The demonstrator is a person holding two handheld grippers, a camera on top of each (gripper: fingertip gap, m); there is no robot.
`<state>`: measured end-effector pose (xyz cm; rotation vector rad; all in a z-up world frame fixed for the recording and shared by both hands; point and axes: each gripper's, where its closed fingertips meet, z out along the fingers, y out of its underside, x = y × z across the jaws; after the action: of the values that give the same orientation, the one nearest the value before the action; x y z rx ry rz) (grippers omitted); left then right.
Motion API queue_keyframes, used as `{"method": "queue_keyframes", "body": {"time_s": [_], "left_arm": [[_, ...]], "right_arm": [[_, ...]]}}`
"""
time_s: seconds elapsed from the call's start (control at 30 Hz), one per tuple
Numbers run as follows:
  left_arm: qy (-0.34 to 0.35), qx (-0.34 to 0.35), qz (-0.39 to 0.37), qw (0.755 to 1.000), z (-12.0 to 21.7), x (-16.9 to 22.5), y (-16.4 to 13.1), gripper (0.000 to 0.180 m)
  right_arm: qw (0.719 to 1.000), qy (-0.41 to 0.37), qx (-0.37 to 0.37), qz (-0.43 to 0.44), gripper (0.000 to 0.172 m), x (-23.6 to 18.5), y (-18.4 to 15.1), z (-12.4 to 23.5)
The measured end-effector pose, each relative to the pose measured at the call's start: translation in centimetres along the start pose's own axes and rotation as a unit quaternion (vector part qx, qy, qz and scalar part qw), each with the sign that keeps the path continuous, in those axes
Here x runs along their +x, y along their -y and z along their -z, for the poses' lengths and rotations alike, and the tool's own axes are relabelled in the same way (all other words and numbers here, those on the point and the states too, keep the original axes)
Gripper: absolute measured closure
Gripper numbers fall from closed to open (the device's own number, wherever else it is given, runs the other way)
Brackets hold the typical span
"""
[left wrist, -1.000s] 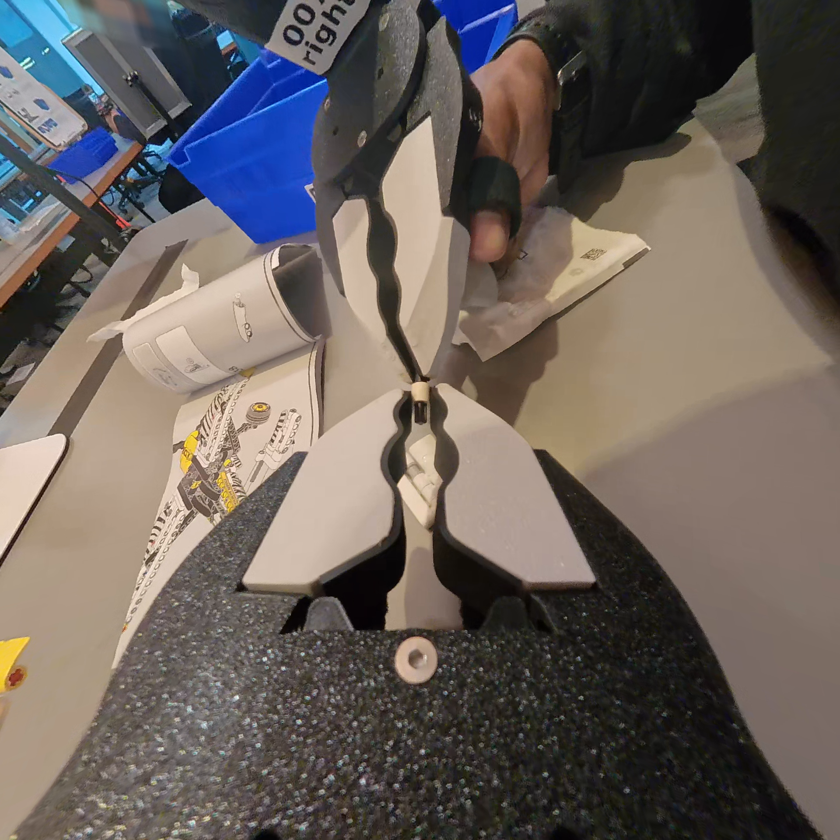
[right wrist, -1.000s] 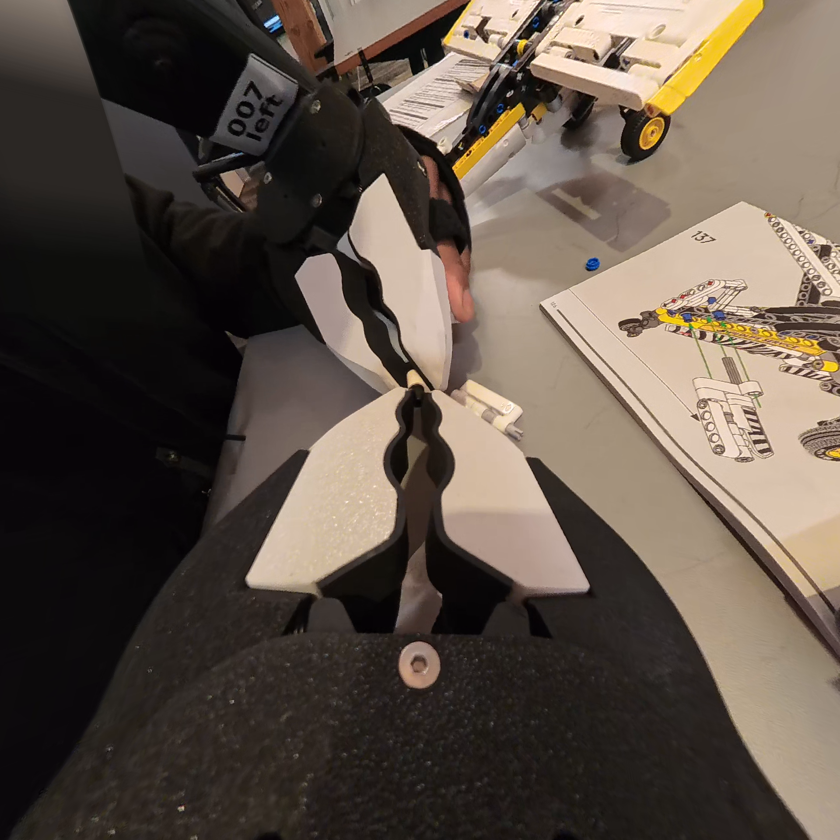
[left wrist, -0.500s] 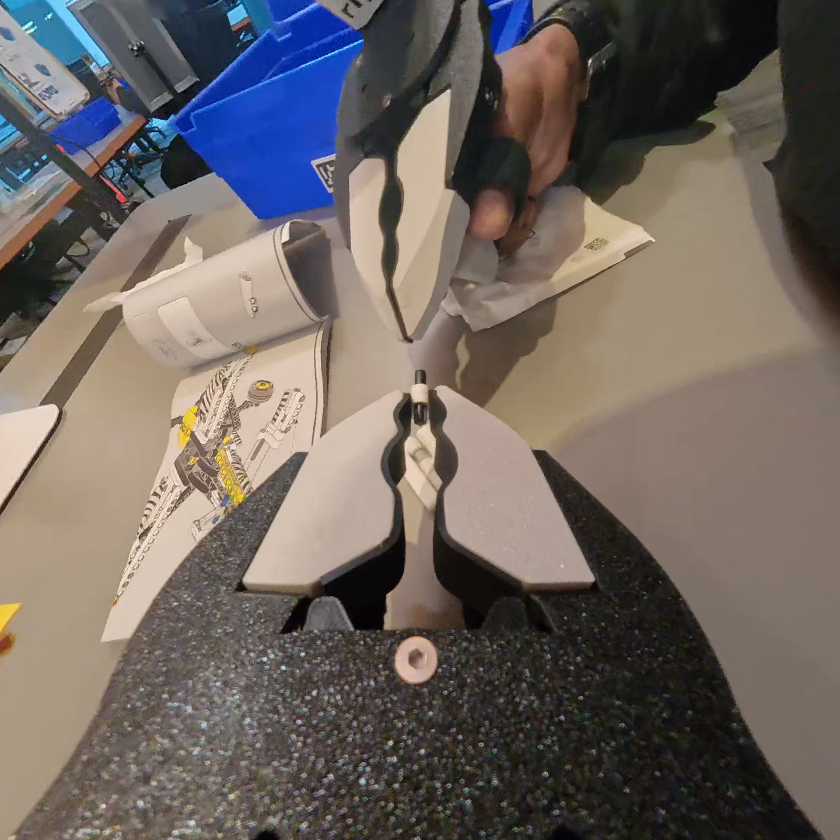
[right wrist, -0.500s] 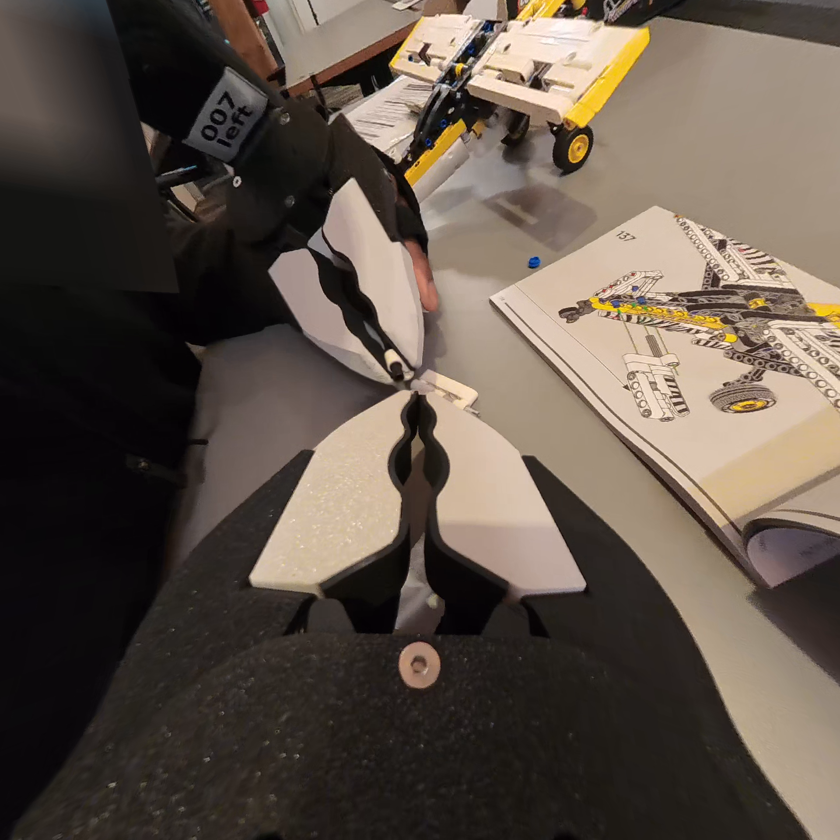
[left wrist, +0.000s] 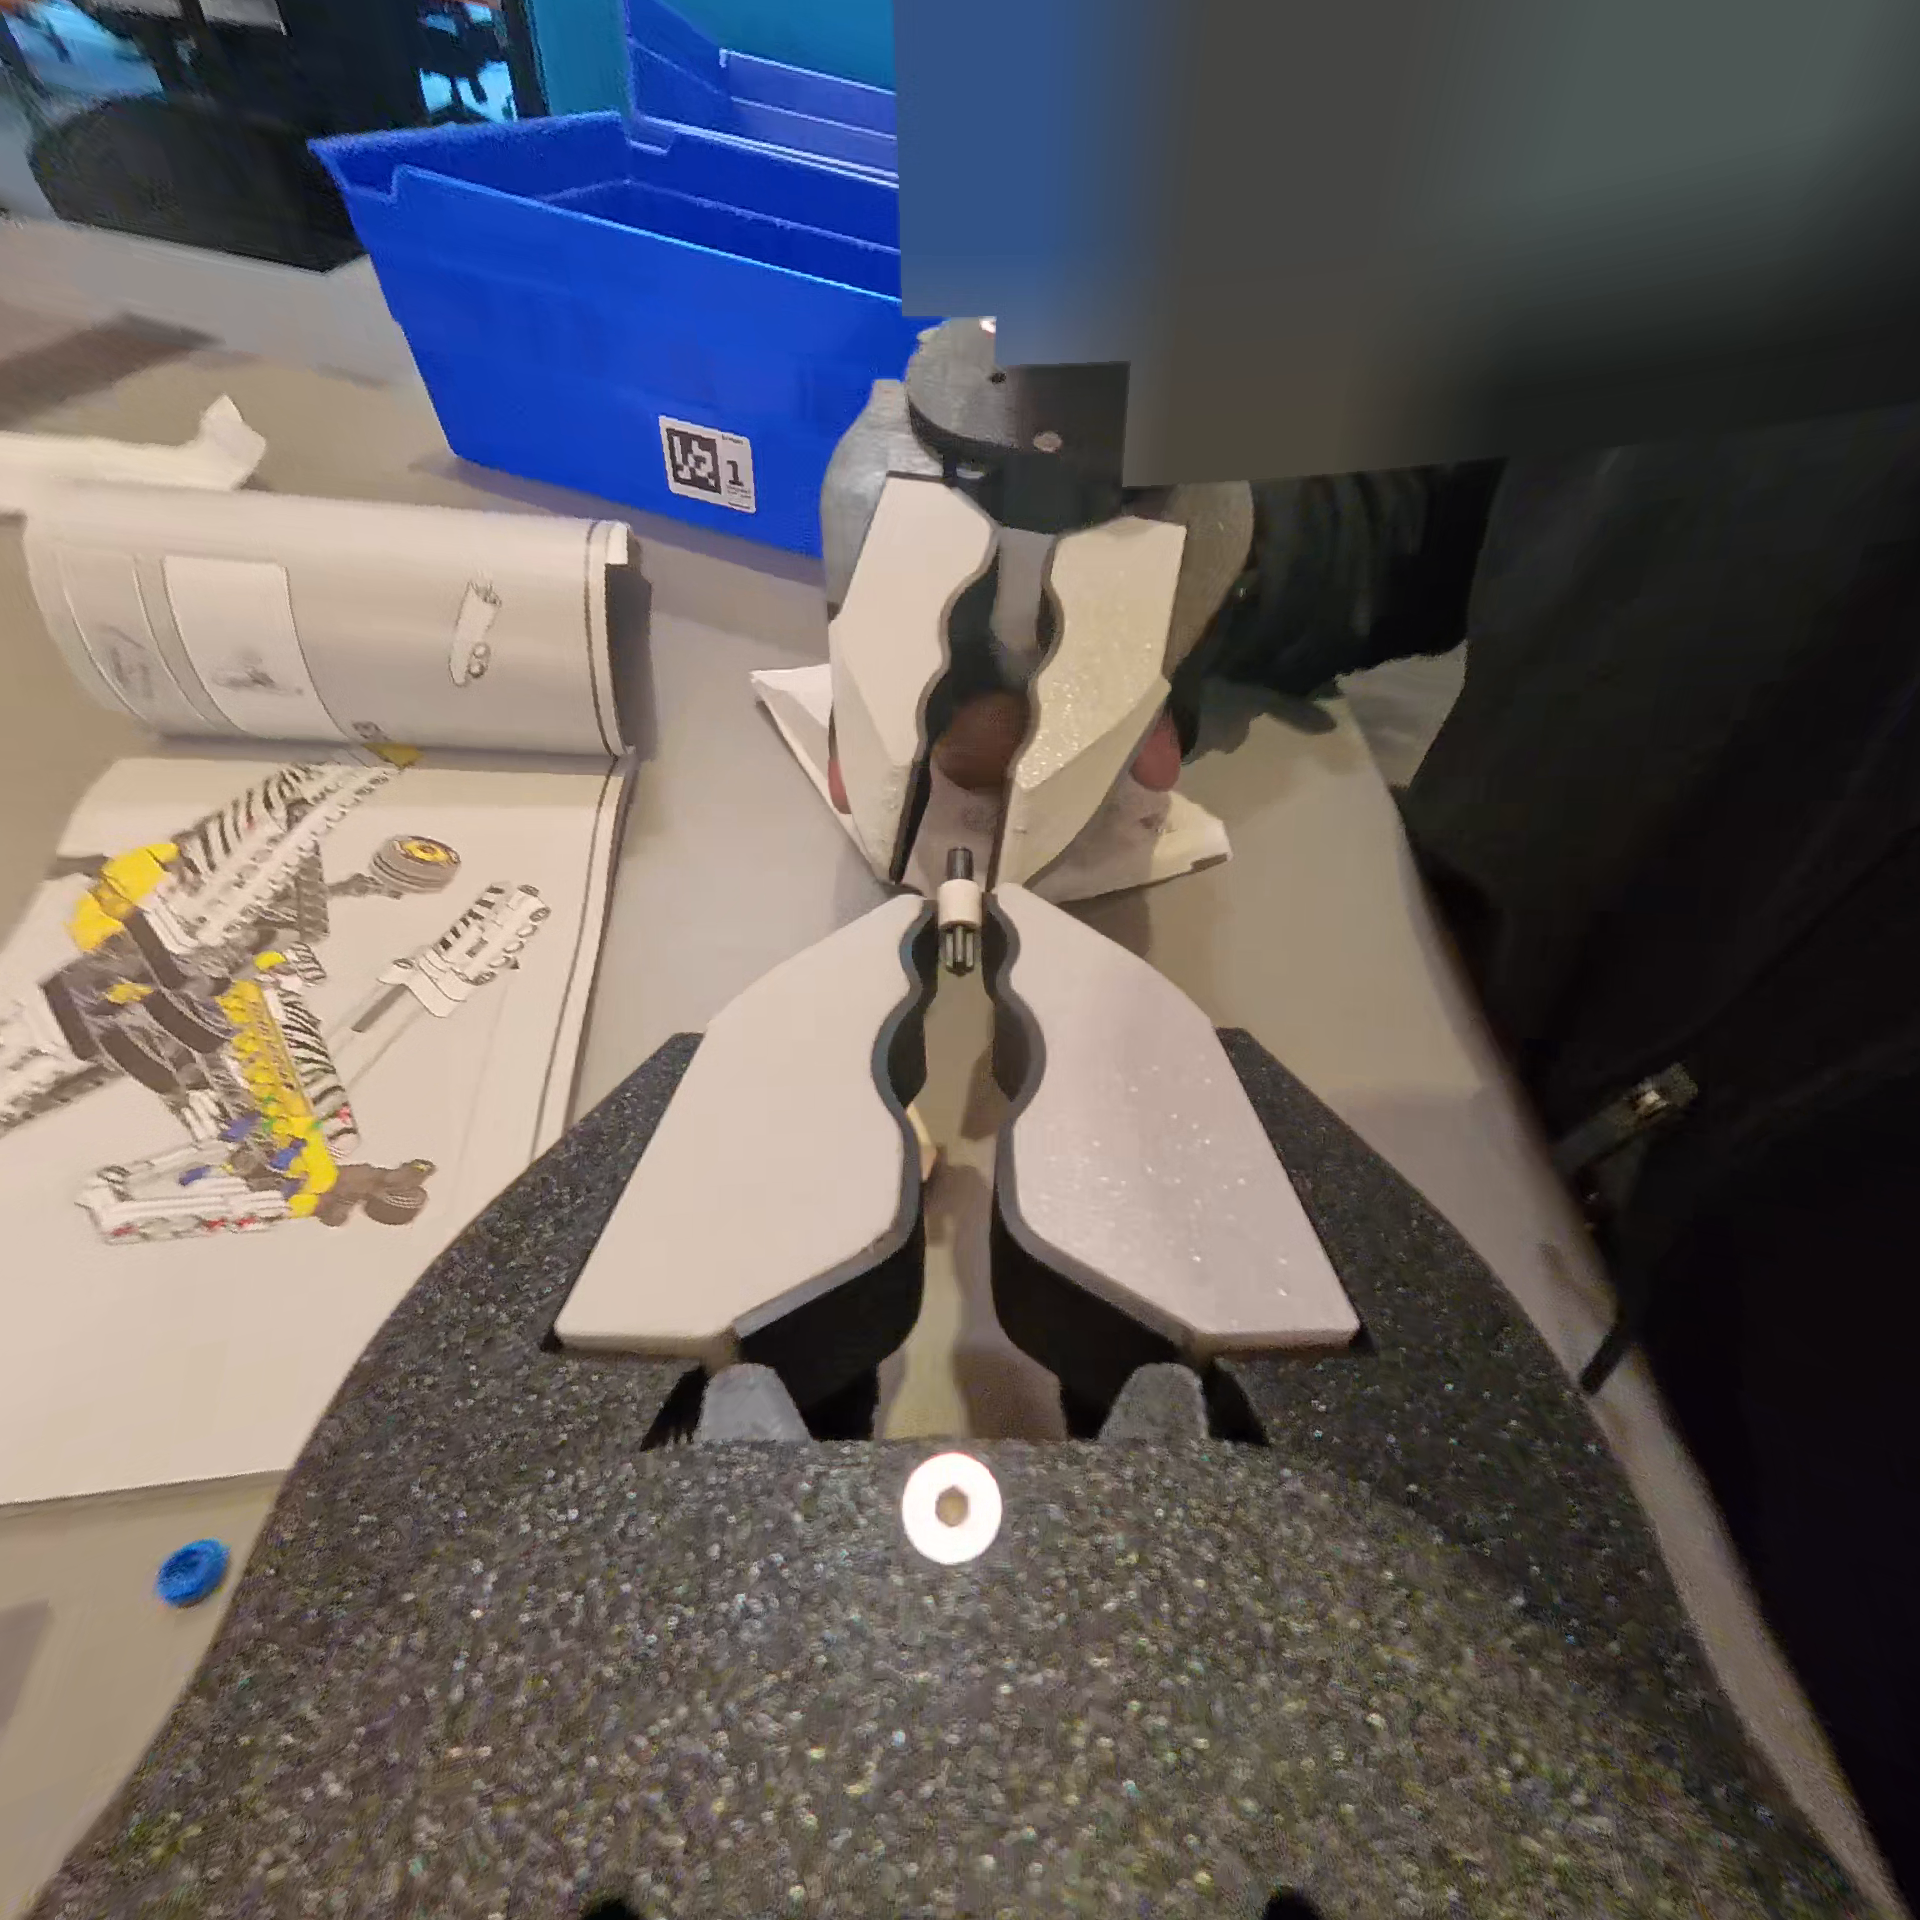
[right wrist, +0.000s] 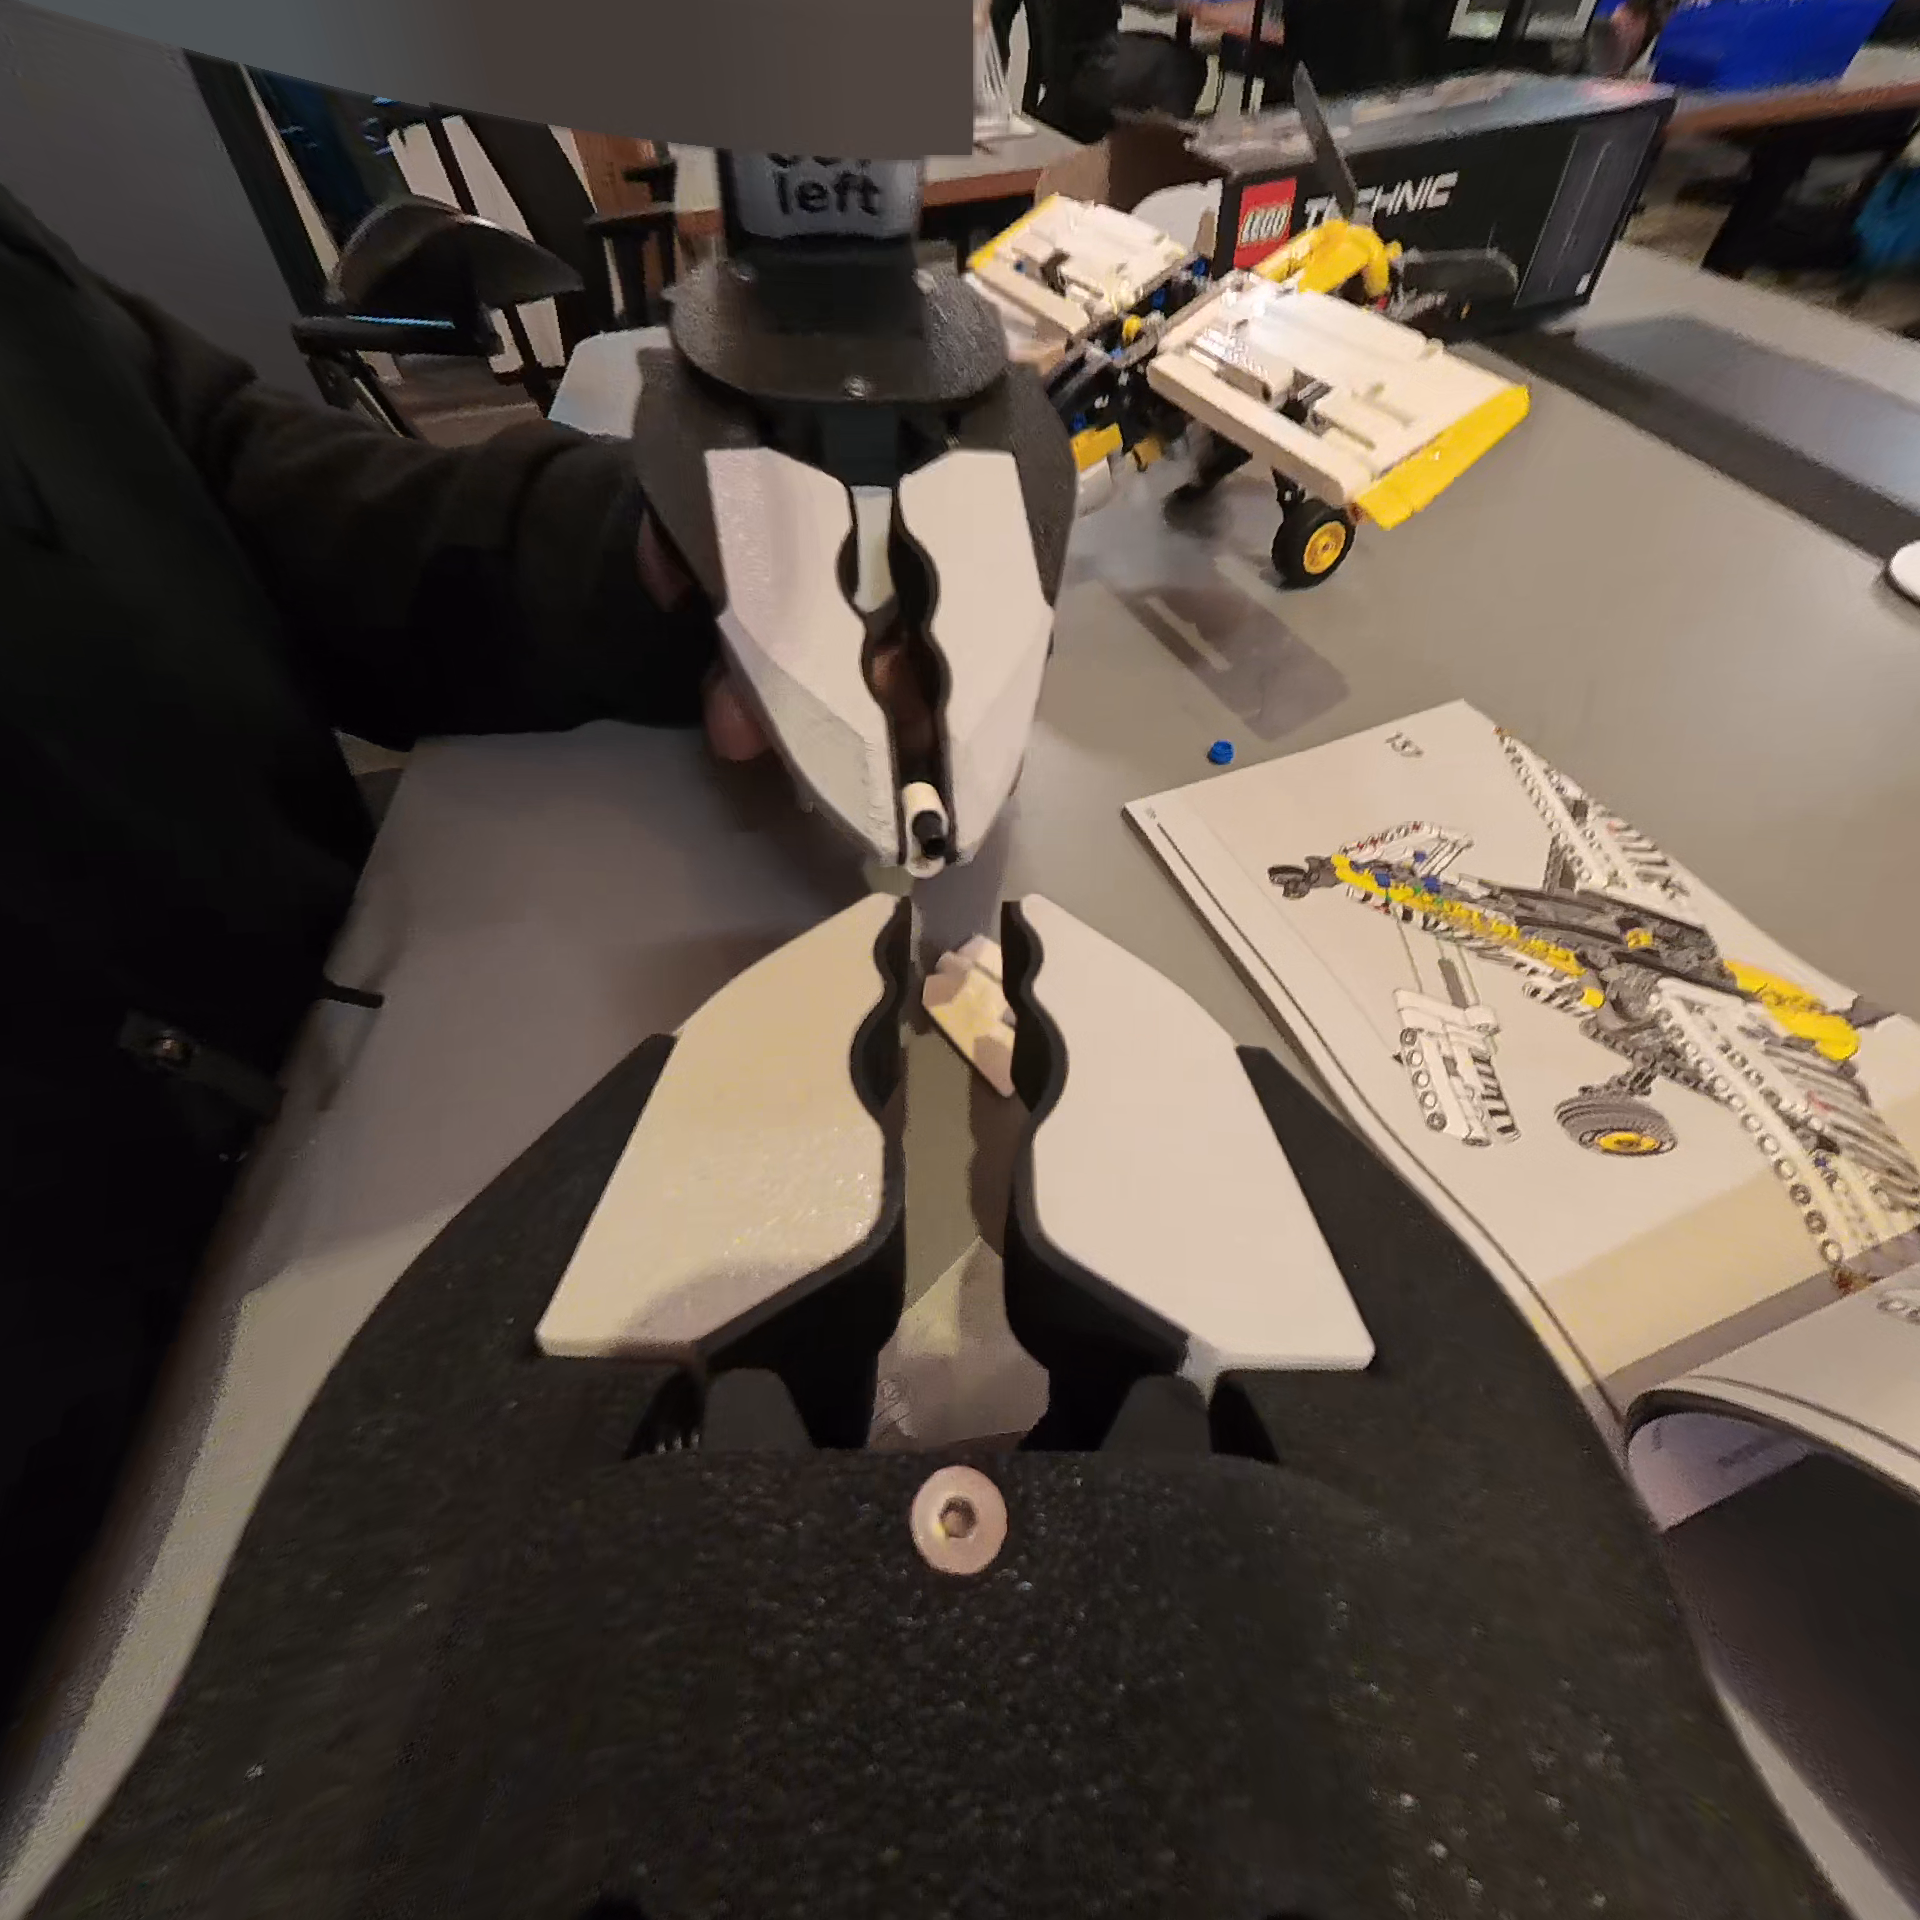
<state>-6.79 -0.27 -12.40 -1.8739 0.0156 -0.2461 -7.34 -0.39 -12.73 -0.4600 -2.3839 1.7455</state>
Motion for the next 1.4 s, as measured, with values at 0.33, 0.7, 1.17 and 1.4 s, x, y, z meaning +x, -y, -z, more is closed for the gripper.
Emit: {"method": "queue_keyframes", "body": {"time_s": [0.33,0.7,1.17,1.4], "left_arm": [[-0.115,0.04,0.203,0.972,0.5,1.0,0.7,0.173],[-0.184,0.021,0.256,0.949,0.3,2.6,0.5,0.172],[-0.23,0.0,0.281,0.932,0.2,3.8,0.3,0.172],[-0.227,0.011,0.288,0.93,0.1,3.7,0.5,0.172]], "right_arm": [[0.993,-0.02,0.05,0.108,0.154,-0.8,1.8,-0.1],[0.99,0.017,0.055,0.129,0.165,-2.2,1.8,-0.1],[0.979,0.043,0.04,0.194,0.165,-3.6,1.3,0.0],[0.98,0.031,0.045,0.192,0.167,-3.2,1.4,0.1]]}}
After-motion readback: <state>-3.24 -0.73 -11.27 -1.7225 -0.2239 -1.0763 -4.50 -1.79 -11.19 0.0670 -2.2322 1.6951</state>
